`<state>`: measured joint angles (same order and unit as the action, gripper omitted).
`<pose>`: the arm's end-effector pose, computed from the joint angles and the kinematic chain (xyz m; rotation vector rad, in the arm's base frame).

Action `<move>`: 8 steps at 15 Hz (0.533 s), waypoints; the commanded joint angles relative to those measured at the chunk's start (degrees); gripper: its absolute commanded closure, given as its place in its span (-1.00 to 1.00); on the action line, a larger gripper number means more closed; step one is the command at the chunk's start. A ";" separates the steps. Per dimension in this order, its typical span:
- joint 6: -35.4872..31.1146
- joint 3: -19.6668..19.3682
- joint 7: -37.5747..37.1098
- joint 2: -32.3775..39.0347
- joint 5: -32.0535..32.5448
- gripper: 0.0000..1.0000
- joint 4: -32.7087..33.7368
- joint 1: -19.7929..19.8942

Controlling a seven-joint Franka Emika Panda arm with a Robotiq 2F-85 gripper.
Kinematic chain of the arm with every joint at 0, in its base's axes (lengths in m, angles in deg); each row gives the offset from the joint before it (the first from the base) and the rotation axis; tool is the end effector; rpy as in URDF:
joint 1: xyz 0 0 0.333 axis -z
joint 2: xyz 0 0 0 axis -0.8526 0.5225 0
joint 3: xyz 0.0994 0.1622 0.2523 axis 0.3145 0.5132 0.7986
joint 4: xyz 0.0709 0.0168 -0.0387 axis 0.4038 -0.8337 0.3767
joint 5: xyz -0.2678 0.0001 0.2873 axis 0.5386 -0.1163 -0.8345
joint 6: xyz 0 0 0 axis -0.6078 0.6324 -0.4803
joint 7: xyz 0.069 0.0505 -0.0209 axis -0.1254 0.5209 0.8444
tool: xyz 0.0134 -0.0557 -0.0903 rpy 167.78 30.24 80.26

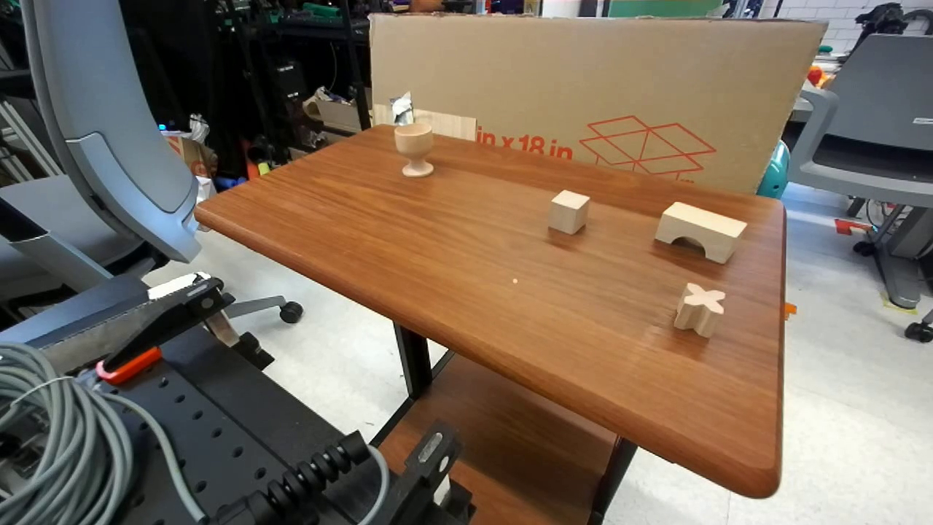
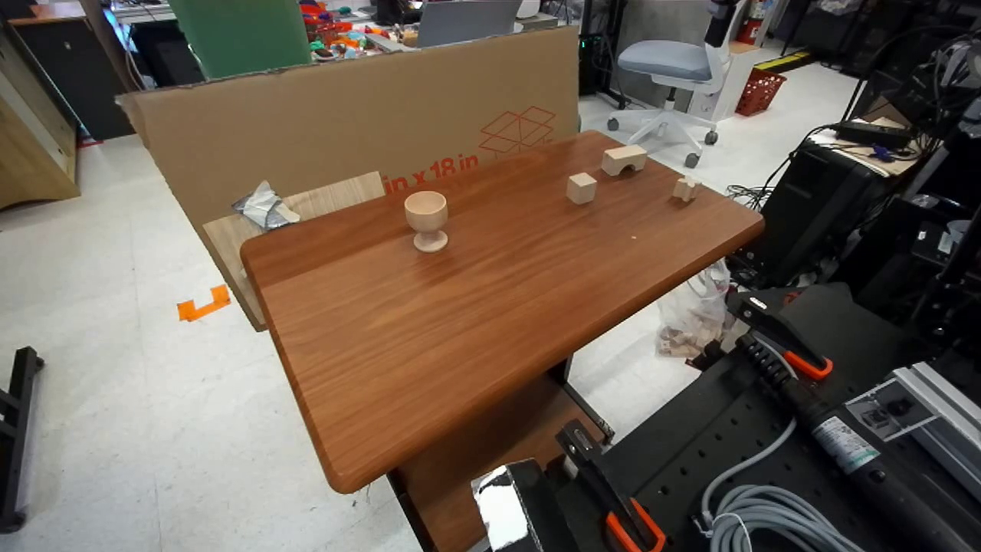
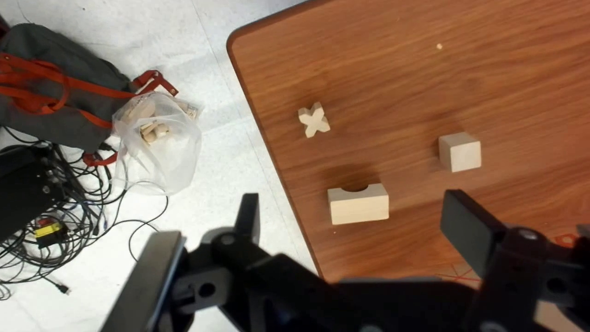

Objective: Move the rectangular block forward to the middle of the table

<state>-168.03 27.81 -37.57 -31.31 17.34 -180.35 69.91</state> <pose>0.5158 -0.2109 0.3577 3.0727 -0.4373 0.1156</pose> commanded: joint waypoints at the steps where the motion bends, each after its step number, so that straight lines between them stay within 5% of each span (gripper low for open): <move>1: -1.11 0.14 4.37 9.62 -1.87 -1.00 7.70 1.42; 8: 0.29 2.98 5.75 21.32 -2.73 -1.00 16.18 2.78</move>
<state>-168.54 28.86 -33.55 -14.54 16.91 -168.90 71.23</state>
